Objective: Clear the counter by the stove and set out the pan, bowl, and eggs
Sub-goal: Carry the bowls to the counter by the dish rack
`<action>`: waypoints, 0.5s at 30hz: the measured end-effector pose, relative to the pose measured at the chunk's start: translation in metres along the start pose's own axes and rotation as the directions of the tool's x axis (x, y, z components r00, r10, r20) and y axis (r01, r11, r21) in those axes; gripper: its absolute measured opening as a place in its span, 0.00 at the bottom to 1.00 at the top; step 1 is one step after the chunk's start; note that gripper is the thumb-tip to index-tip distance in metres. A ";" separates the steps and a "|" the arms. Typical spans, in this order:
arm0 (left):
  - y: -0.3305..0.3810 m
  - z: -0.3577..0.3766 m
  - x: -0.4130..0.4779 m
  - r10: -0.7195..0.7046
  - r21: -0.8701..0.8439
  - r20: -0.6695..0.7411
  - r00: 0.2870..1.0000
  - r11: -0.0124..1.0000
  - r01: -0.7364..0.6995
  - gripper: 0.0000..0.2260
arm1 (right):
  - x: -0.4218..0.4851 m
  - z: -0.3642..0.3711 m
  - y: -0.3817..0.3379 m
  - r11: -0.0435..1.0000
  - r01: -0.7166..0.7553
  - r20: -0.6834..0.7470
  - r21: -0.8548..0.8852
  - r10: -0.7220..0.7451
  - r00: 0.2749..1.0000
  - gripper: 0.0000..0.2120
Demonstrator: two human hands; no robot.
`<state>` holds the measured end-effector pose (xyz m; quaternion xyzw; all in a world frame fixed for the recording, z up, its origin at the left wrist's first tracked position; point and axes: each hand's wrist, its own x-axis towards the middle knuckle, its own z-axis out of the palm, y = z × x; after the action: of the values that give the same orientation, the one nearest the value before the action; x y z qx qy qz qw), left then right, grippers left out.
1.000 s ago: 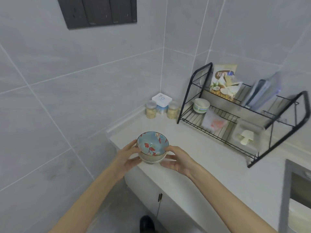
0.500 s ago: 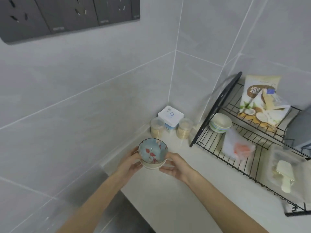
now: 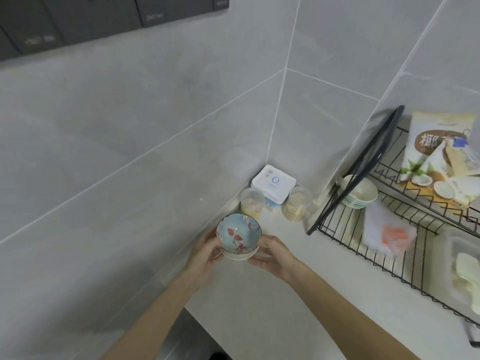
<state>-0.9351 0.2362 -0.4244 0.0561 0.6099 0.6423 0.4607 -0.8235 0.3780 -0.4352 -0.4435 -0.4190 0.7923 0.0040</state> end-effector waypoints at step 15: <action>-0.005 -0.016 0.013 -0.054 -0.071 0.075 0.996 0.996 0.059 0.13 | 0.012 0.010 0.011 0.980 0.007 -0.087 0.199 0.011 0.996 0.10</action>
<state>-0.9496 0.2321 -0.4391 0.0455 0.5703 0.6484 0.5023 -0.8340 0.3688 -0.4483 -0.4755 -0.3367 0.8101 0.0658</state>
